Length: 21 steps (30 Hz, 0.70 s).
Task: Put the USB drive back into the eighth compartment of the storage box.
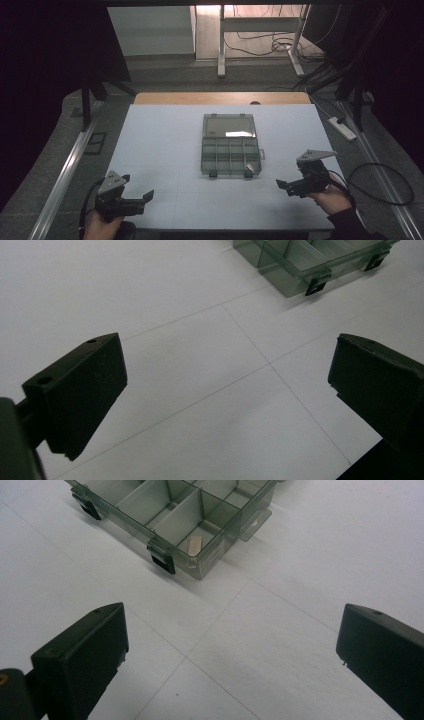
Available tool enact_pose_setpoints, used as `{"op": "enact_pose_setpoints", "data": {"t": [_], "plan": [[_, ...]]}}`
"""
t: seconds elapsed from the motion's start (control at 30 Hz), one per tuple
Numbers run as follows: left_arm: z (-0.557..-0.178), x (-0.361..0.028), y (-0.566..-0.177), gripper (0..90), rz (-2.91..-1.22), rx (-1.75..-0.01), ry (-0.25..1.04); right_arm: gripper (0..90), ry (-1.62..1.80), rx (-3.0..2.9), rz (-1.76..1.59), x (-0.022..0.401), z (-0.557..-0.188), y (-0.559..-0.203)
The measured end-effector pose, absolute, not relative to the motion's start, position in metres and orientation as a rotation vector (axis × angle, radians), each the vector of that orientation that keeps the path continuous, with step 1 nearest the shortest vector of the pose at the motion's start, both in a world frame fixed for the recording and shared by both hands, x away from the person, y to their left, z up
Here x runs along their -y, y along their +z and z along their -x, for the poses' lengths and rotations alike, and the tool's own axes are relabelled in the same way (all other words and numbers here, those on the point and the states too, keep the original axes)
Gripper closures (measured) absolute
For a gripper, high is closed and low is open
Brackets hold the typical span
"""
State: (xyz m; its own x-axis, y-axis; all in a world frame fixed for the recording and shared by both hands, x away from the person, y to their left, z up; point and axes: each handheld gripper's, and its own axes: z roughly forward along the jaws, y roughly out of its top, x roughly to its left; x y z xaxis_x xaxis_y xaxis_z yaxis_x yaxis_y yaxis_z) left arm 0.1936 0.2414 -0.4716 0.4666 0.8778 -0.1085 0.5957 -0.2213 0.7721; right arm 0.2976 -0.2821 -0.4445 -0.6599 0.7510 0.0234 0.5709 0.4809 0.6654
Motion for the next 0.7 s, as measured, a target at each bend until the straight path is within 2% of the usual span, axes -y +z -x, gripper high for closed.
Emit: {"op": "enact_pose_setpoints", "data": {"t": [0.7], "plan": [[-0.194,-0.241,-0.472,2.3,-1.93,-1.231,0.455,0.0,0.937,-2.413,-1.17,0.307,-0.287,-0.446]]}}
